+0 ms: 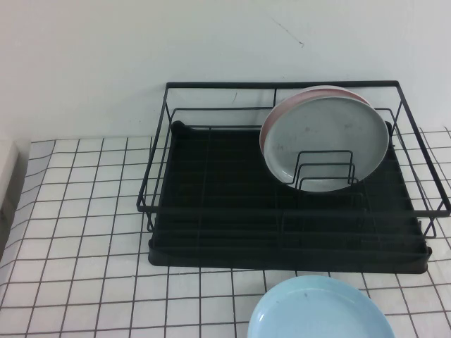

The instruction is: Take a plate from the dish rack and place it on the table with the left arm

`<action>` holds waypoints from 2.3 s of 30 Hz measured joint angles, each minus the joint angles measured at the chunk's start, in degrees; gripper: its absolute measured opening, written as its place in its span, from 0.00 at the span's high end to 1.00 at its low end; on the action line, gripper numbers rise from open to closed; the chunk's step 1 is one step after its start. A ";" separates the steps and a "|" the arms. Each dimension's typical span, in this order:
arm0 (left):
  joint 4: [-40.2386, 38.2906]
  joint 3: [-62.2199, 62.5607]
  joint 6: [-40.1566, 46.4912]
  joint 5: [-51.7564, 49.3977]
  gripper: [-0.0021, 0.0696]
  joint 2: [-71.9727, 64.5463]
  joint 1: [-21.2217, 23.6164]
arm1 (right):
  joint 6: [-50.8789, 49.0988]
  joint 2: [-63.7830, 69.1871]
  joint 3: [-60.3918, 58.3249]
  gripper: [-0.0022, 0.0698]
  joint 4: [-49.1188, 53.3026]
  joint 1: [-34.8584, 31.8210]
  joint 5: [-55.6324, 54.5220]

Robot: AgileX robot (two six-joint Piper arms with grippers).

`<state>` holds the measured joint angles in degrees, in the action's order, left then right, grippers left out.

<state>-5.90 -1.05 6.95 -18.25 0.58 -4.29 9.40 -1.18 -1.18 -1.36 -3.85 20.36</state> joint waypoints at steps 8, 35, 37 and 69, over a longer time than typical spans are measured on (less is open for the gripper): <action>0.00 0.00 0.00 0.00 0.98 0.00 0.00 | 0.00 0.00 0.00 0.97 0.00 0.00 0.00; 0.00 0.00 0.00 0.00 0.98 0.00 0.00 | 0.00 0.00 0.00 0.97 0.00 0.00 0.00; 0.00 0.00 0.00 0.00 0.98 0.00 0.00 | 0.00 0.00 0.00 0.97 0.00 0.00 0.00; -28.33 22.59 7.24 -11.61 0.98 -22.60 0.00 | 0.00 0.00 0.00 0.97 0.00 0.00 0.00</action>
<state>-34.22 21.54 14.19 -29.86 -22.03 -4.29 9.40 -1.18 -1.18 -1.36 -3.85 20.36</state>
